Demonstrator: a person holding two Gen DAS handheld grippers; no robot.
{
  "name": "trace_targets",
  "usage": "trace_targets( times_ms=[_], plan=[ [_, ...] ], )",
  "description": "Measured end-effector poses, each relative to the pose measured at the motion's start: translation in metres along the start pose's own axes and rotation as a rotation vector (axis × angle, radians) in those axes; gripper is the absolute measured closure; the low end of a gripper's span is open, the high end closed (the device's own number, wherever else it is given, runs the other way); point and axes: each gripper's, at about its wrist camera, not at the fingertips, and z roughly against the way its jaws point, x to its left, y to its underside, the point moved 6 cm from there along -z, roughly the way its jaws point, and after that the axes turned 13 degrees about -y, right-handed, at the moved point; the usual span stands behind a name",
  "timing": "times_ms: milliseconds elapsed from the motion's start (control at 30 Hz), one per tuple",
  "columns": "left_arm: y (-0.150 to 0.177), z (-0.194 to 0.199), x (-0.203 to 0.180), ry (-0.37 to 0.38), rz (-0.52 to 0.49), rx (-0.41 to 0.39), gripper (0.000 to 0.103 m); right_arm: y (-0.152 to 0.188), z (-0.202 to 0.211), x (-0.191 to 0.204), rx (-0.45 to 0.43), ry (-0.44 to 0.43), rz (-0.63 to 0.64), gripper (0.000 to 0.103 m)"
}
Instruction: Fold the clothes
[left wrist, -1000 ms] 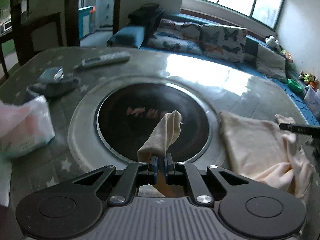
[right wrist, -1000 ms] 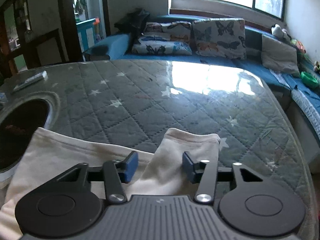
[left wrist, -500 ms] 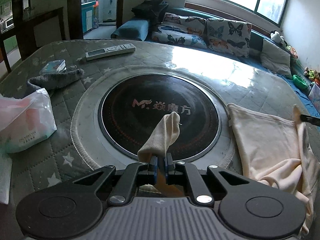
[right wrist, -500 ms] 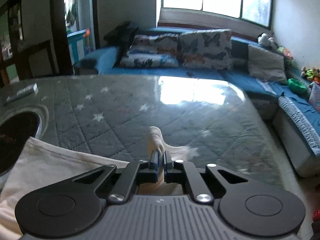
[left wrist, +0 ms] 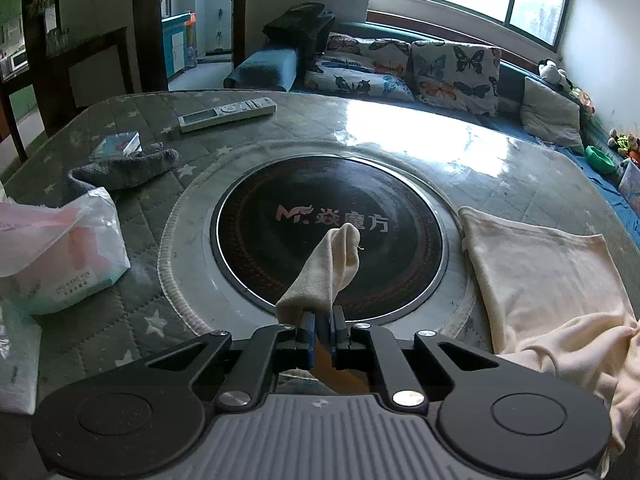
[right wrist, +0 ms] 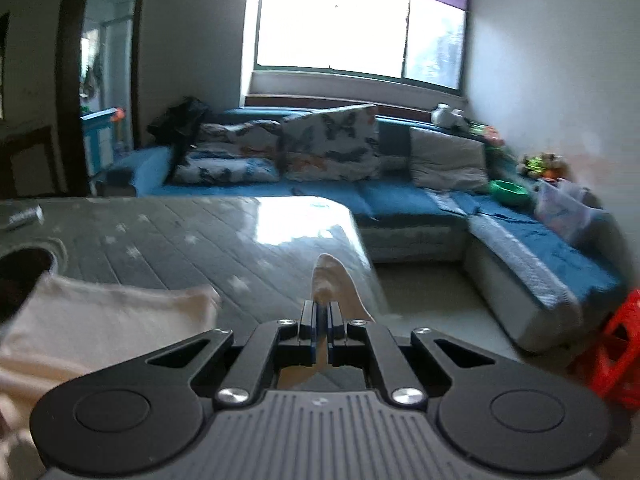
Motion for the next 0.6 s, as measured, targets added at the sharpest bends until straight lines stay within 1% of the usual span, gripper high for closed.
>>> trace_targets(
  times_ms=[67,133,167,267,333,400,433,467,500,533,567,600],
  plan=[
    [0.002,0.0,0.003,-0.009,-0.004,0.004,0.095,0.015,0.011,-0.009,0.017,0.027,-0.014,0.099],
    [0.004,0.0,0.006,-0.018,-0.009,0.009,0.094,0.039,0.02,-0.022,0.053,0.065,-0.049,0.099],
    [0.005,0.001,0.007,-0.026,-0.013,0.009,0.092,0.049,0.022,-0.027,0.075,0.079,-0.063,0.099],
    [0.007,0.003,0.014,-0.067,-0.025,0.003,0.092,0.076,0.027,-0.04,0.128,0.122,-0.104,0.099],
    [0.009,0.008,0.019,-0.078,-0.029,0.0,0.091,0.089,0.029,-0.044,0.167,0.139,-0.115,0.097],
    [0.011,0.016,0.02,-0.069,-0.048,-0.014,0.088,0.096,0.036,-0.042,0.175,0.147,-0.112,0.095],
    [0.013,0.021,0.018,-0.062,-0.061,-0.022,0.081,0.095,0.038,-0.039,0.175,0.153,-0.098,0.094],
    [0.015,0.026,0.015,-0.049,-0.074,-0.026,0.072,0.096,0.043,-0.037,0.167,0.163,-0.084,0.089],
    [0.018,0.032,0.011,-0.028,-0.086,-0.027,0.069,0.094,0.048,-0.035,0.154,0.164,-0.073,0.087],
    [0.021,0.037,0.004,-0.001,-0.103,-0.028,0.068,0.091,0.051,-0.032,0.145,0.156,-0.065,0.087],
    [0.025,0.043,-0.004,0.029,-0.124,-0.03,0.067,0.087,0.055,-0.025,0.131,0.126,-0.053,0.086],
    [0.03,0.049,-0.013,0.064,-0.145,-0.033,0.065,0.081,0.057,-0.017,0.121,0.094,-0.044,0.081]
  ],
)
